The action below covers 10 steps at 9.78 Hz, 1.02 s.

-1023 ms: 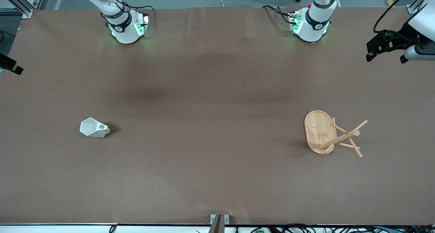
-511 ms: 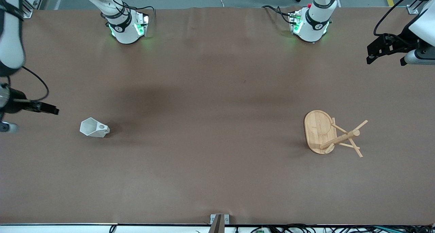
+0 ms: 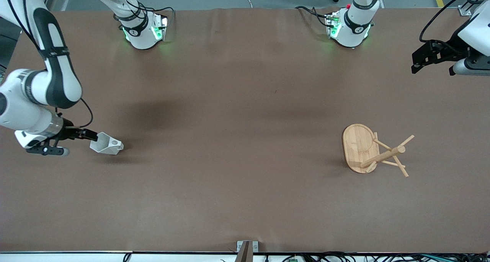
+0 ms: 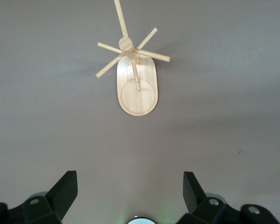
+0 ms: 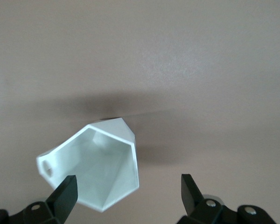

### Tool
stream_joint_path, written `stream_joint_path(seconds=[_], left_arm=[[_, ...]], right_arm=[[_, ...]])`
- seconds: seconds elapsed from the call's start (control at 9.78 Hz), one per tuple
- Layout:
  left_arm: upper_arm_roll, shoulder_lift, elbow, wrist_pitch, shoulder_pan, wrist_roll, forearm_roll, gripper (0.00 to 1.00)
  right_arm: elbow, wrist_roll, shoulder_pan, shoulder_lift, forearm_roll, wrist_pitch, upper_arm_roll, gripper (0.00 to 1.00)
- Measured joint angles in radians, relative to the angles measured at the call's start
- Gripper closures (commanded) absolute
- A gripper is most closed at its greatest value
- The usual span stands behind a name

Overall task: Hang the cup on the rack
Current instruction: 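Lower the right gripper onto the white cup and close on it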

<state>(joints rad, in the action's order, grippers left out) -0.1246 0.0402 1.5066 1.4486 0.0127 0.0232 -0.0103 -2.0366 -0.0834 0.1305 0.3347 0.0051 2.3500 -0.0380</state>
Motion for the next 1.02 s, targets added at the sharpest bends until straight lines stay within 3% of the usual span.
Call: stream_joint_path(seconds=[0.2,0.41,0.72,0.92,1.02], left_arm=[[-0.002,-0.001,0.0,0.0,-0.005,0.0,0.0,0.0],[-0.003,-0.001,0.0,0.0,-0.01,0.0,0.0,0.0],[-0.003,-0.006,0.0,-0.004,-0.009,0.0,0.0,0.0],[-0.003,-0.006,0.0,-0.004,-0.007,0.0,0.0,0.0],[-0.003,-0.006,0.0,-0.004,-0.005,0.0,0.0,0.0]], right_arm=[[-0.031,-0.003,0.007,0.035,0.0,0.065,0.0,0.21],[-0.032,-0.008,0.009,0.055,0.0,0.114,0.0,0.24],[-0.032,-0.015,0.009,0.075,0.0,0.153,0.0,0.41],[-0.032,-0.018,0.009,0.075,0.0,0.154,0.0,0.46],[-0.032,-0.019,0.009,0.075,0.0,0.152,0.0,0.56]])
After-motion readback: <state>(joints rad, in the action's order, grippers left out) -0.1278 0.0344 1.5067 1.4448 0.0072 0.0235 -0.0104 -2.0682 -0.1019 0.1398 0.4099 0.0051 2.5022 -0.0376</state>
